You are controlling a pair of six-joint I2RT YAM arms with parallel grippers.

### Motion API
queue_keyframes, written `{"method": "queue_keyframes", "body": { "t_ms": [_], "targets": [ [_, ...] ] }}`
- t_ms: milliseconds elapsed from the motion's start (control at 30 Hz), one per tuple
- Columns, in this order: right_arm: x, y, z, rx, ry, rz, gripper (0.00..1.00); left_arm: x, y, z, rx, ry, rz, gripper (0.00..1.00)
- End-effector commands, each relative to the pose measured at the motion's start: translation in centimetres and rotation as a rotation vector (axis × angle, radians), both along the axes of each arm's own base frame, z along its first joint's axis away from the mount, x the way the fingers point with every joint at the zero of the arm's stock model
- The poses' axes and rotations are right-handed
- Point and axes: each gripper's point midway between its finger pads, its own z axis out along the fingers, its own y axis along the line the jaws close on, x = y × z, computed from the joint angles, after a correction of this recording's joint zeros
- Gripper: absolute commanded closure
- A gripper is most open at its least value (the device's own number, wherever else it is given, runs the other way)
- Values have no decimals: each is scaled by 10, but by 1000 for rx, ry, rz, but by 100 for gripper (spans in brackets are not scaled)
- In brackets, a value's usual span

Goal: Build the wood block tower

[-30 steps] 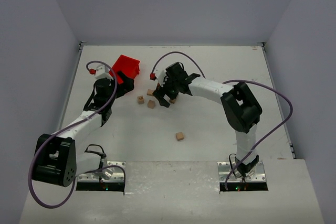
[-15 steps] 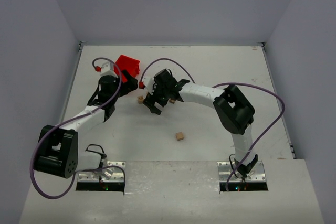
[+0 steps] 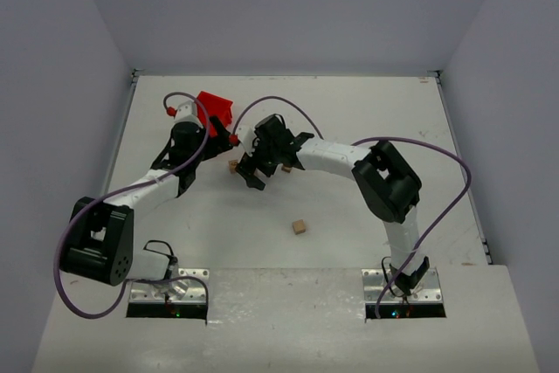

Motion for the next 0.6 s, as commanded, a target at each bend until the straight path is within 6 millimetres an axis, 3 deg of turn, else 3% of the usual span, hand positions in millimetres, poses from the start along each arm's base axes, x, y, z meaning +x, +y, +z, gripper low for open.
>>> {"method": "queue_keyframes", "body": {
  "t_ms": [0,300,567],
  "targets": [
    [18,18,16,42,-71,12,1,13,-8,19,13,-51,-18,0],
    [40,11,23,11,-152,-6,1,14,-9,18,21,-44,-21,0],
    [53,-11,22,2,-128,-33,1,13,-10,17,25,-43,-24,0]
  ]
}}
